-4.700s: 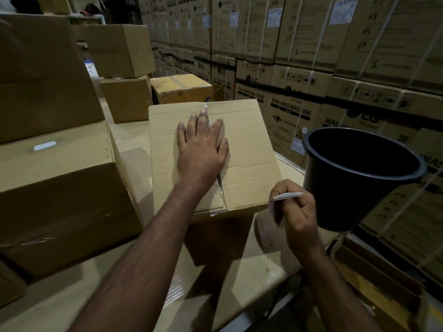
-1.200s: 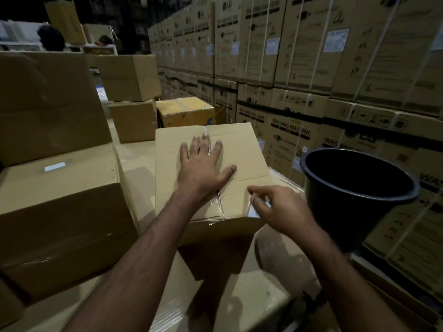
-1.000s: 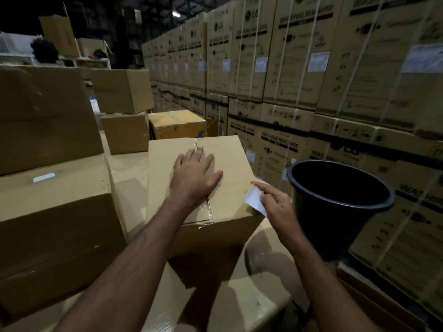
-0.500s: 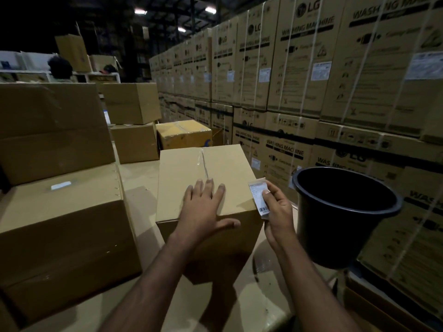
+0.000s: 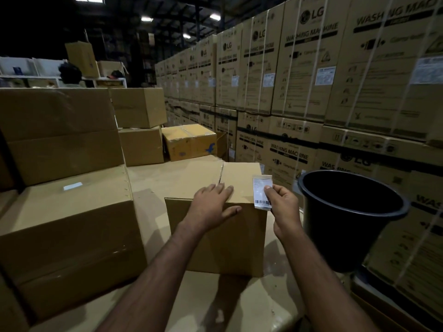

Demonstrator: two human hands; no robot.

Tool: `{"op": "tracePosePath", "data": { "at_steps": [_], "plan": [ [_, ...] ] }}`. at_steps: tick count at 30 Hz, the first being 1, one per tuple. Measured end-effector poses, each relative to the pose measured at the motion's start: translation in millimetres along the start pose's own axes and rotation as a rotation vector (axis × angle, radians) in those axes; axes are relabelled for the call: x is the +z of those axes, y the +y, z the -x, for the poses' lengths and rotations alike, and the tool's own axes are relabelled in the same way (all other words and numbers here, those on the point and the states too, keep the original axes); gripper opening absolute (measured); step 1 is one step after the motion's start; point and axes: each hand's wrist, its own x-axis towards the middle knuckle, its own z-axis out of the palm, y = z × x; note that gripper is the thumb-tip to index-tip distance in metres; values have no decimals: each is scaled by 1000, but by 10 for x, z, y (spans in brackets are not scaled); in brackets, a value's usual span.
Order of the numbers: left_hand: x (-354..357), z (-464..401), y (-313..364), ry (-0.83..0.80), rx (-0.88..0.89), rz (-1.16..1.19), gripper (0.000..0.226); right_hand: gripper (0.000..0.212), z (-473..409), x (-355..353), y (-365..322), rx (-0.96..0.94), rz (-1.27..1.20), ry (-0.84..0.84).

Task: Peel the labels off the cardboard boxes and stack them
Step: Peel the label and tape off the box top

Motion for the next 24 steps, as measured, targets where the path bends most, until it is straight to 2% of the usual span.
{"op": "tracePosePath", "data": {
  "at_steps": [4,12,19,22,24],
  "plan": [
    [-34,-1,35,-8,2,58,73,6,-4,-35,-23,2,1,31],
    [-187,-202,179,-28,60,105,56,4,45,-125,-389,25,-107,25],
    [-363,-403,762,160,181,337,51,0,-115,-595,-866,-168,-124,153],
    [-425,-518,1112,184,196,428,50,4,-265,-935,-1059,-289,-7,252],
    [-465,-610,1341,200,203,478,48,4,-392,-1196,-1160,-392,153,301]
  ]
}}
